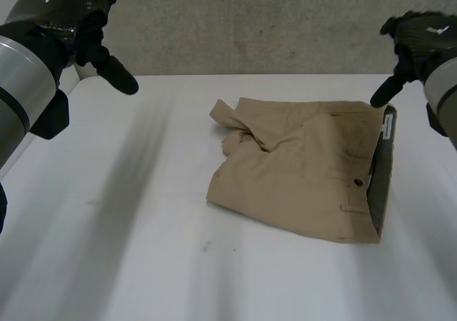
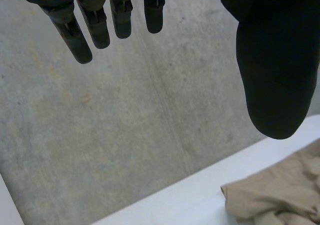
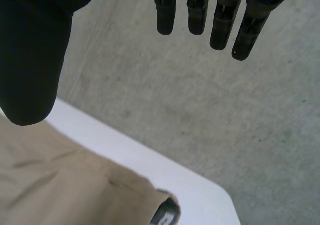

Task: Fold the shorts.

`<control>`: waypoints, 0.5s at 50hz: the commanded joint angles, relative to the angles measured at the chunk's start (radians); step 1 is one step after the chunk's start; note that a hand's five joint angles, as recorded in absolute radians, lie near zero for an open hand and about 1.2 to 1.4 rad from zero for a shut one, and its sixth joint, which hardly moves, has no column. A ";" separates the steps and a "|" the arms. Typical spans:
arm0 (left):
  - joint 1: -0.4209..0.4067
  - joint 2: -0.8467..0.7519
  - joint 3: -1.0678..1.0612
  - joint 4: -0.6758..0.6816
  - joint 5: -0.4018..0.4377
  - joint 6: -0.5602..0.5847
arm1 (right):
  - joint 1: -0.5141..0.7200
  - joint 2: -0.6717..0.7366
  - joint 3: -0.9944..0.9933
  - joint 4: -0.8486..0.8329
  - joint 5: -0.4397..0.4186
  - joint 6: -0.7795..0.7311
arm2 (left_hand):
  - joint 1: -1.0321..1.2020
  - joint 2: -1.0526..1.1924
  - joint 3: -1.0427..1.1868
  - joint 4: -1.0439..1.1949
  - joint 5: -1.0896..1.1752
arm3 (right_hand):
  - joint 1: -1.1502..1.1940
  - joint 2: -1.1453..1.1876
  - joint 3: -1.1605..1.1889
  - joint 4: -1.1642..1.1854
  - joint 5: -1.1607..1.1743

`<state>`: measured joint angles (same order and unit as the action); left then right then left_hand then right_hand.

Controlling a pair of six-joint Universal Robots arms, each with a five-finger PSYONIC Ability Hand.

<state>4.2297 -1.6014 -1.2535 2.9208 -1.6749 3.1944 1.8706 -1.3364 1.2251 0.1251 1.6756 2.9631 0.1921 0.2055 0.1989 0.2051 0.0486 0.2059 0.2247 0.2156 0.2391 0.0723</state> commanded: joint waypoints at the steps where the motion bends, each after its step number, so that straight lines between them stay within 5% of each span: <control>1: 0.003 -0.020 0.019 -0.071 0.003 0.004 | 0.001 -0.063 0.034 -0.013 0.000 0.011 | -0.018 -0.031 -0.024 -0.031 -0.049 | -0.031 -0.050 -0.041 -0.065 -0.072; 18: -0.005 -0.023 -0.004 -0.025 0.000 0.002 | 0.010 -0.069 0.037 -0.013 -0.027 -0.004 | -0.018 -0.031 -0.024 -0.031 -0.049 | -0.031 -0.050 -0.041 -0.065 -0.072; 25: -0.010 -0.049 -0.076 0.081 0.001 0.005 | 0.012 -0.061 0.056 0.091 -0.183 -0.160 | -0.017 -0.030 -0.024 -0.030 -0.048 | -0.031 -0.050 -0.041 -0.065 -0.072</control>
<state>4.2231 -1.6256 -1.2688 2.9087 -1.6744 3.1974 1.8779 -1.4065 1.2678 0.1172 1.6341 2.9434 0.1921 0.2055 0.1988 0.2051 0.0486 0.2059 0.2247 0.2156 0.2391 0.0723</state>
